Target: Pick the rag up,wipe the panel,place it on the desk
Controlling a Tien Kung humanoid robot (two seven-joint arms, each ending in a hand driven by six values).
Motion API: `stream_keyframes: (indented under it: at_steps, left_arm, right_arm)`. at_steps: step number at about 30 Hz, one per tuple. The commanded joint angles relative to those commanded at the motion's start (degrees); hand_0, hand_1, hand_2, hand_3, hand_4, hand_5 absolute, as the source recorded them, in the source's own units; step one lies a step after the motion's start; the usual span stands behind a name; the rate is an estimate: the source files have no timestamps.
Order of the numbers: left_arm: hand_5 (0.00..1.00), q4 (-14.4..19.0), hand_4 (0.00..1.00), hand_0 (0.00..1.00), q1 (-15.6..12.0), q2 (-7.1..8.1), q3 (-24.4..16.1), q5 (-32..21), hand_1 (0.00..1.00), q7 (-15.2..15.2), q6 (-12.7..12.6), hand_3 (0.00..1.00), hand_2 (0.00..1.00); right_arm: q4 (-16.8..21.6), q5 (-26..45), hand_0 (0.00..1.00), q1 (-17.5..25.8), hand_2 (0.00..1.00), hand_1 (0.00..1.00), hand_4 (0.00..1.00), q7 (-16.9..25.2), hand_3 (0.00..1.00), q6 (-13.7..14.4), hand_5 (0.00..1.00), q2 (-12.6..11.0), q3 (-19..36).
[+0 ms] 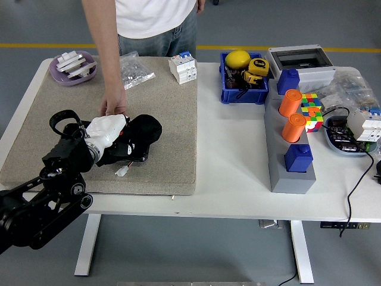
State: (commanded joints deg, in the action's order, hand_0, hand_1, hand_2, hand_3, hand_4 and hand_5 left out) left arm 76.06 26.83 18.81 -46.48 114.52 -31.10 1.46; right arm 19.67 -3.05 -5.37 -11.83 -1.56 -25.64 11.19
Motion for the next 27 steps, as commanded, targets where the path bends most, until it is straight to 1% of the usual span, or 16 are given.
stream_keyframes:
  at_steps: [8,17,27]
  left_arm:
    - [0.002,-1.5,0.125,0.246,-1.3,1.28,-2.3,0.7,0.312,-0.1,0.0,0.471,0.542]
    - [0.002,-2.3,0.123,0.245,-2.3,2.71,-5.3,1.4,0.312,-0.3,0.2,0.470,0.541]
    - [0.002,-4.7,0.135,0.245,-3.4,3.98,-8.4,2.0,0.313,-0.5,0.3,0.473,0.540]
  right_arm:
    - [0.0,0.0,0.736,0.1,0.694,0.654,0.998,0.0,0.732,0.0,0.639,0.0,0.2]
    - [0.0,-0.3,0.736,0.2,0.694,0.654,0.998,0.0,0.732,0.0,0.638,0.0,0.4]
    - [0.0,-0.3,0.736,0.2,0.694,0.654,0.998,-0.1,0.732,0.0,0.638,0.0,0.4]
